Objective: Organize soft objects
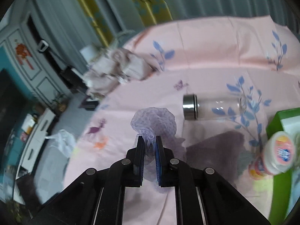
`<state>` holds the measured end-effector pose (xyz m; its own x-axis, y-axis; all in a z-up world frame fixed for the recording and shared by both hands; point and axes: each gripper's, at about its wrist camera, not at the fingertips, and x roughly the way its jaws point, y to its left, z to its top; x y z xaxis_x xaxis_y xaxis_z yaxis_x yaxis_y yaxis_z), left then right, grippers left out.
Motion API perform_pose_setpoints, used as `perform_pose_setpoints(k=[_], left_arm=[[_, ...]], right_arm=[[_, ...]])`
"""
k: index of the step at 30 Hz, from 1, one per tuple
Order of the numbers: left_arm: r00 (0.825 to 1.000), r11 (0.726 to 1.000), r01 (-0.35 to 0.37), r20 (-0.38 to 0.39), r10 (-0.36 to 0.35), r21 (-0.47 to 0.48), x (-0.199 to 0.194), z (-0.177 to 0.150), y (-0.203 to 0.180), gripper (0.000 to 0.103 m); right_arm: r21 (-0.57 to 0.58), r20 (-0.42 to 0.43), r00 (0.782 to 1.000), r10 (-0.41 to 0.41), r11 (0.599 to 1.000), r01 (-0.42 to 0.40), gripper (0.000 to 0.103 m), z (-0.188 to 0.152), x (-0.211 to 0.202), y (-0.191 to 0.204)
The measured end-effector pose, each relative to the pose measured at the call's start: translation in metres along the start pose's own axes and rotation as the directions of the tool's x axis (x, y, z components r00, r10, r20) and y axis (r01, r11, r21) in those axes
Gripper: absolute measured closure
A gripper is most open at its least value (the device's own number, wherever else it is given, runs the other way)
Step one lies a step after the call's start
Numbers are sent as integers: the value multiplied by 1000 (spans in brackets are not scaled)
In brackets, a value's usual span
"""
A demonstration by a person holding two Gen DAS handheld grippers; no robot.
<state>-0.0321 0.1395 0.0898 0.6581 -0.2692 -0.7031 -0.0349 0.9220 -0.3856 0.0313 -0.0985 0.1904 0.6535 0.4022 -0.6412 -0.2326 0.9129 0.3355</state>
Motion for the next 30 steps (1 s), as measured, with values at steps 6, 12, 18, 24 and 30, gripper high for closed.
perform_pose_setpoints(k=[6, 12, 18, 24, 30], left_arm=[[1000, 1000, 13, -29, -13, 15, 6, -6, -6, 2], [999, 1000, 5, -54, -5, -4, 11, -9, -2, 2], [997, 1000, 0, -74, 1, 13, 13, -11, -5, 2], [990, 997, 80, -116, -79, 3, 14, -18, -14, 3], [971, 985, 166, -181, -155, 47, 22, -36, -37, 14]], right_arm=[[-147, 21, 995, -95, 984, 97, 92, -30, -38, 16], [-164, -192, 976, -104, 984, 73, 91, -91, 9, 13], [-77, -269, 963, 2, 997, -23, 34, -117, 24, 6], [27, -157, 986, -54, 998, 59, 19, -103, -14, -20], [187, -201, 979, 39, 982, 0, 19, -115, -2, -51]])
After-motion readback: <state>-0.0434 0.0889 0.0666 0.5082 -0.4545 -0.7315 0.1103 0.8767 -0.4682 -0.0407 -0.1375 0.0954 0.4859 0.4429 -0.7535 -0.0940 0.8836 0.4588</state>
